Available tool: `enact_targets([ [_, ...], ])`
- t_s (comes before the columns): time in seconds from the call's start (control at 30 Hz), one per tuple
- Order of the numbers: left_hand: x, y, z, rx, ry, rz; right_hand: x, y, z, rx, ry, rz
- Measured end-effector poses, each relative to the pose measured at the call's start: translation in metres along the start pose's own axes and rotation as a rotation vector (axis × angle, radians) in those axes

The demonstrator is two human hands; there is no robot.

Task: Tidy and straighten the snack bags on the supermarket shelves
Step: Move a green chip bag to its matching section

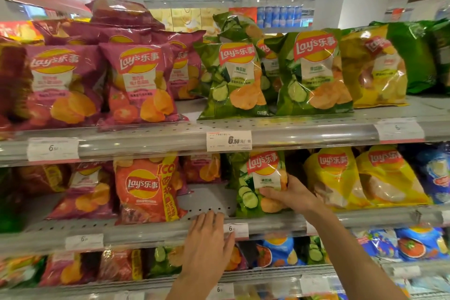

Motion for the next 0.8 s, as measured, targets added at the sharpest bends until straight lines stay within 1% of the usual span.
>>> enact_targets([
  [0.1,-0.002,-0.001,0.0,0.002,0.007,-0.022,-0.002,0.005,-0.004,-0.001,-0.012,0.025],
  [0.23,-0.004,-0.002,0.001,0.012,0.022,-0.025,-0.003,0.003,-0.001,0.009,0.004,-0.007],
  [0.33,-0.004,0.0,0.001,0.016,0.038,-0.048,-0.001,0.009,0.002,0.02,0.064,-0.06],
  [0.43,-0.002,-0.001,-0.001,0.009,0.054,-0.087,0.003,0.012,-0.002,0.04,0.163,-0.166],
  [0.53,-0.001,-0.007,-0.003,-0.009,0.056,-0.171,0.004,0.005,-0.014,0.067,0.303,-0.3],
  [0.63,-0.001,-0.012,-0.008,-0.061,0.048,-0.288,-0.001,0.0,-0.03,0.115,0.433,-0.371],
  [0.7,0.0,-0.016,-0.014,-0.107,0.059,-0.405,-0.005,-0.002,-0.047,0.129,0.606,-0.445],
  [0.8,0.013,-0.034,-0.025,-0.112,0.095,-0.711,-0.025,-0.021,-0.082,0.247,0.933,-0.515],
])
Point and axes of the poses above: each hand's wrist, its own z-axis towards the middle knuckle, its own x-axis out of the back of the hand, y = z × x, the point moved 7 cm from there along z, towards the middle knuckle, and after that the axes turned 8 degrees about -z, right-handed, at the moved point
